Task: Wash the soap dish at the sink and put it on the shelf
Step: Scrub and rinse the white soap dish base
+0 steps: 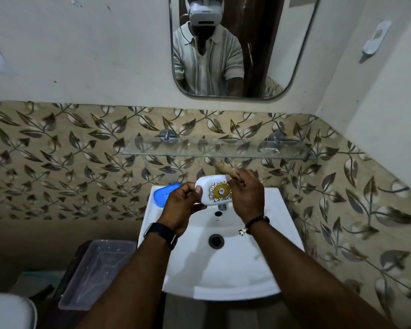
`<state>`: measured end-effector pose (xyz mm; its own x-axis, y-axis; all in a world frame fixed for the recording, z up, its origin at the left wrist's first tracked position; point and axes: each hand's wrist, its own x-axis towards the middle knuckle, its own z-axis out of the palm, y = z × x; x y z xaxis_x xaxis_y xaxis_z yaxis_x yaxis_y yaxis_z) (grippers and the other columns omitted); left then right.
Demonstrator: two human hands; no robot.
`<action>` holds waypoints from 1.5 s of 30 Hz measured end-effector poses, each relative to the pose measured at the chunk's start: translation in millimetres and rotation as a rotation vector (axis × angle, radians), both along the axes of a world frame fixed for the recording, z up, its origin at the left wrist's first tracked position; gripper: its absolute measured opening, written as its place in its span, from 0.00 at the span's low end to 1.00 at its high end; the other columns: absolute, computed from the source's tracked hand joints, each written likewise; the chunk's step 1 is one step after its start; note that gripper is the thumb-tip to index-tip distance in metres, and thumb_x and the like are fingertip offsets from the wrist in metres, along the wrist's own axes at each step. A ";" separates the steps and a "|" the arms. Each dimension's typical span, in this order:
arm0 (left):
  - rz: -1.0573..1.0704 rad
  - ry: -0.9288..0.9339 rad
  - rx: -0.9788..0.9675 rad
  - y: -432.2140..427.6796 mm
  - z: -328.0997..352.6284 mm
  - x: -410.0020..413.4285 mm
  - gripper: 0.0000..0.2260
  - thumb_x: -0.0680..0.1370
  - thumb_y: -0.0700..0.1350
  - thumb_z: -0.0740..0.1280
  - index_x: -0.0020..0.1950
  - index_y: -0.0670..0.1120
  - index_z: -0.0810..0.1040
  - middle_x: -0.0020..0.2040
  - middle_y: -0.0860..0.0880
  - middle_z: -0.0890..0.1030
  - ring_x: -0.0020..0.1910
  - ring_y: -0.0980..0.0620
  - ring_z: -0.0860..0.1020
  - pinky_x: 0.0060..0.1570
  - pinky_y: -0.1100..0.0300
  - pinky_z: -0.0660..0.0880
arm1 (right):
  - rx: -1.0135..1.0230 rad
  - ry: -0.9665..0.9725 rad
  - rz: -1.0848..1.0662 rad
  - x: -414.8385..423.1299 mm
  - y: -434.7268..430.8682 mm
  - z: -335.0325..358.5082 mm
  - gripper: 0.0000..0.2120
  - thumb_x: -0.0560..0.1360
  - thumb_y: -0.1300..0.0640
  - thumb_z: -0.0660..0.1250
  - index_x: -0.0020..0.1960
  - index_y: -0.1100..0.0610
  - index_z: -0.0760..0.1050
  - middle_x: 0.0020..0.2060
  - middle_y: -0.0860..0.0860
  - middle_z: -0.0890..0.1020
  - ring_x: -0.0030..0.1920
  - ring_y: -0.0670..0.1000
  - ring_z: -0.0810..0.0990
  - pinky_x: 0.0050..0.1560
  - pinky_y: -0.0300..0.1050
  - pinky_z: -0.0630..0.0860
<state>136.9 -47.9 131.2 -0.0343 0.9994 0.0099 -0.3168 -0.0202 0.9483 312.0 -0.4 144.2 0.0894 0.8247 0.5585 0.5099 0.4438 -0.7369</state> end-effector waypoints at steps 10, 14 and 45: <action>0.167 -0.070 -0.001 1.6 -17.7 23.8 0.06 0.82 0.42 0.64 0.46 0.42 0.77 0.38 0.48 0.80 0.36 0.52 0.73 0.40 0.58 0.71 | 0.175 -0.135 -0.014 -35.1 -56.2 -38.9 0.18 0.75 0.73 0.65 0.62 0.61 0.80 0.64 0.56 0.80 0.68 0.57 0.75 0.73 0.52 0.66; 0.185 -0.070 -0.013 9.3 -19.7 16.5 0.08 0.79 0.31 0.63 0.57 0.30 0.75 0.46 0.39 0.76 0.41 0.45 0.67 0.42 0.52 0.66 | 0.371 -0.293 0.222 -28.1 -52.9 -38.8 0.18 0.75 0.73 0.65 0.62 0.62 0.80 0.66 0.57 0.78 0.70 0.56 0.73 0.73 0.50 0.67; -0.079 0.541 0.222 0.3 -26.5 13.2 0.16 0.78 0.55 0.68 0.65 0.58 0.76 0.60 0.48 0.77 0.49 0.56 0.82 0.51 0.60 0.80 | -0.585 0.617 -0.025 36.1 3.9 -31.5 0.16 0.69 0.70 0.70 0.49 0.52 0.79 0.51 0.57 0.85 0.47 0.57 0.85 0.46 0.60 0.84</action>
